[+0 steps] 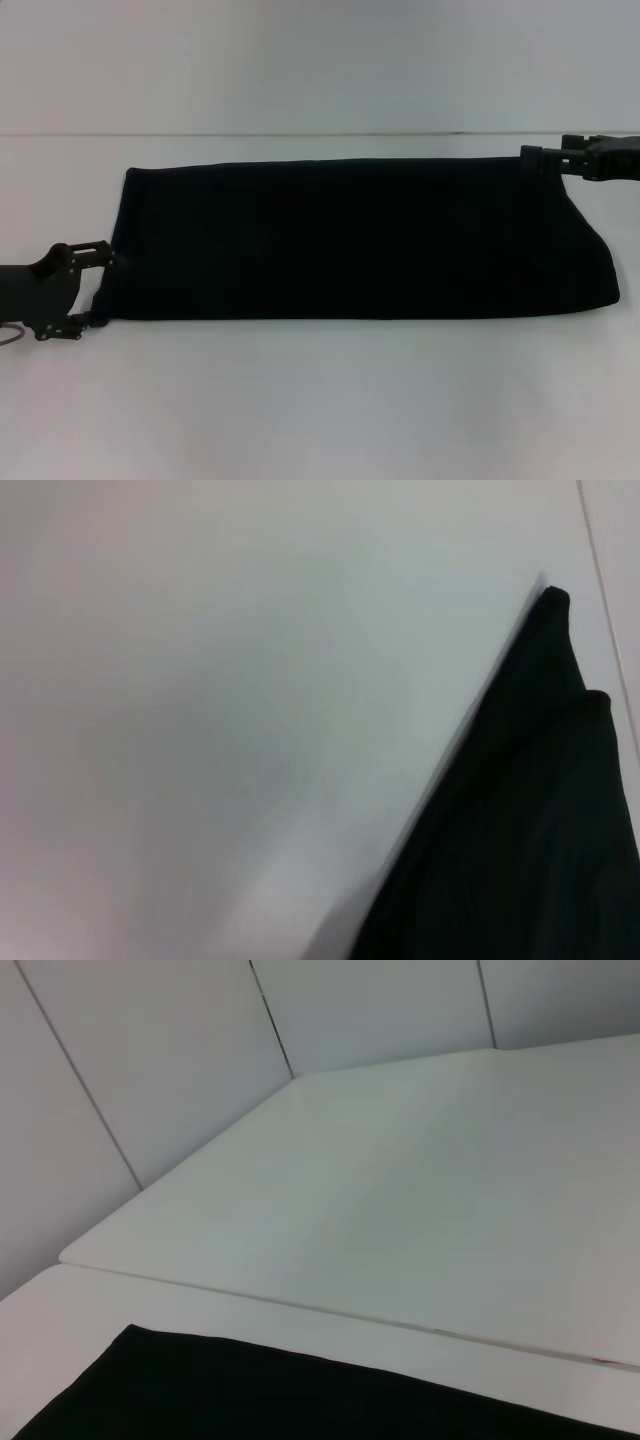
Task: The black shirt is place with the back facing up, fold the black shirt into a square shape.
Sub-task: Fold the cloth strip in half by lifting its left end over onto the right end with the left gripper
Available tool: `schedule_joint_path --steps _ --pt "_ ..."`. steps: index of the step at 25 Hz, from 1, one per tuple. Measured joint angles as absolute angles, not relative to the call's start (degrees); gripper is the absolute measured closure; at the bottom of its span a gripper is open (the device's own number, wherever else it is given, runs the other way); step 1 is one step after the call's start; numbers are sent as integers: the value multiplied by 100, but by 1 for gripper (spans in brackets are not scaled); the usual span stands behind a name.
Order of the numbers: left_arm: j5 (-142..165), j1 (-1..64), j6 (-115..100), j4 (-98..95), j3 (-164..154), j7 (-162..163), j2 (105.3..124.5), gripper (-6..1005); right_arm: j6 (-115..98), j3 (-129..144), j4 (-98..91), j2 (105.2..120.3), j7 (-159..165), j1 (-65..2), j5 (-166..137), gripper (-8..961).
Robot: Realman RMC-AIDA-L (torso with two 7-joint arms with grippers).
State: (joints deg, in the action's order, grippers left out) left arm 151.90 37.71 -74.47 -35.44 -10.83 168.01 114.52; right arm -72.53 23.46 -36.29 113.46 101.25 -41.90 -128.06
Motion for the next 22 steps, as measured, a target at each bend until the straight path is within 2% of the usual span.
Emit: schedule_joint_path --steps 9,22 --pt "15184 3808 -7487 -3533 -1086 16616 11451 158 -7250 2347 -3649 11346 10124 -4208 -12806 28" --pt "15172 3815 -7447 -3533 -1238 16177 11467 456 -7242 2347 -3658 11346 10124 -4220 -12806 28"
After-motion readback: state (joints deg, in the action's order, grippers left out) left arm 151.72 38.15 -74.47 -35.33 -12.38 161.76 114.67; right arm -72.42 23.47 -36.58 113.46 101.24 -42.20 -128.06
